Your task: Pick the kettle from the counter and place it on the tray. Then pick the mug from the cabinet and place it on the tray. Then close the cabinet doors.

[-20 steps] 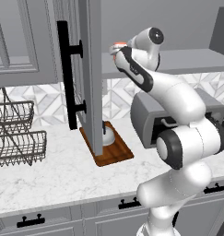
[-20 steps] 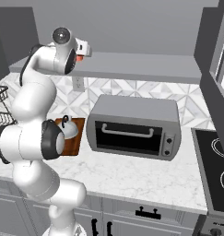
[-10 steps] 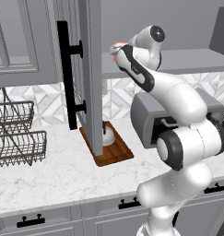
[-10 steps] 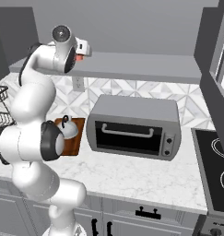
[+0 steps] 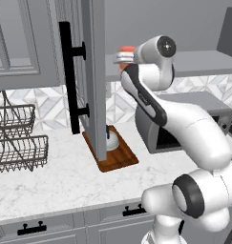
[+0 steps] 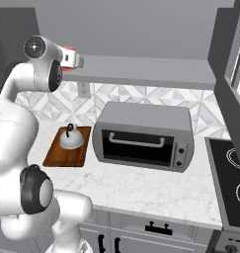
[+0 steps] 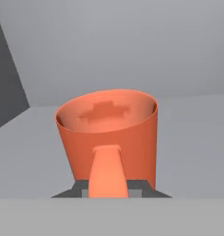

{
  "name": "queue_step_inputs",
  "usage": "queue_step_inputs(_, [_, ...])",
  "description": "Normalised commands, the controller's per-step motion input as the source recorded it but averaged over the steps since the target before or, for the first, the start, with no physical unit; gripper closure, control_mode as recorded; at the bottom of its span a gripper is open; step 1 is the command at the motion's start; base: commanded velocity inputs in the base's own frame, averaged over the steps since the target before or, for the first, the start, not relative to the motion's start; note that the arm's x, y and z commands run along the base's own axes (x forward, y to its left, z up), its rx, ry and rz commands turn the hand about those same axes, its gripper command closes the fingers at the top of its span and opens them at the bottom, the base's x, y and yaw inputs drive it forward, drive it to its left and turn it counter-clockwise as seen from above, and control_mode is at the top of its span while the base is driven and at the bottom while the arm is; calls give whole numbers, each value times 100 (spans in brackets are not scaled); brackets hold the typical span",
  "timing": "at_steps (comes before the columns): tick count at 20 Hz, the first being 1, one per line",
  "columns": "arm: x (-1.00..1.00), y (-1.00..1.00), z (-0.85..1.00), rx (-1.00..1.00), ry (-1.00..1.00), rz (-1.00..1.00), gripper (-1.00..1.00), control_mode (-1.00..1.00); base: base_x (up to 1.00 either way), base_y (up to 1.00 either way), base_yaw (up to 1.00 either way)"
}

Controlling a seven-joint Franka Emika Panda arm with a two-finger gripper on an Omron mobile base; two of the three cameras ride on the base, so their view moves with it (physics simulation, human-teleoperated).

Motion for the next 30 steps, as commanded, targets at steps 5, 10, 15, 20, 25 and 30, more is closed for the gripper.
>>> queue_step_inputs(5, [-100,2,0,0,-2,0,100,-100,0,0,0])
queue_step_inputs(10, [-100,-9,0,5,0,17,100,-100,0,0,0])
queue_step_inputs(15, [-100,-12,-3,5,0,32,100,-100,0,0,0])
queue_step_inputs(20, [-97,-20,-29,0,0,35,100,-100,0,0,0])
queue_step_inputs(25, [-68,-7,-52,-7,0,26,100,-100,0,0,0])
queue_step_inputs(30, [-26,4,-81,-21,1,14,100,-100,0,0,0])
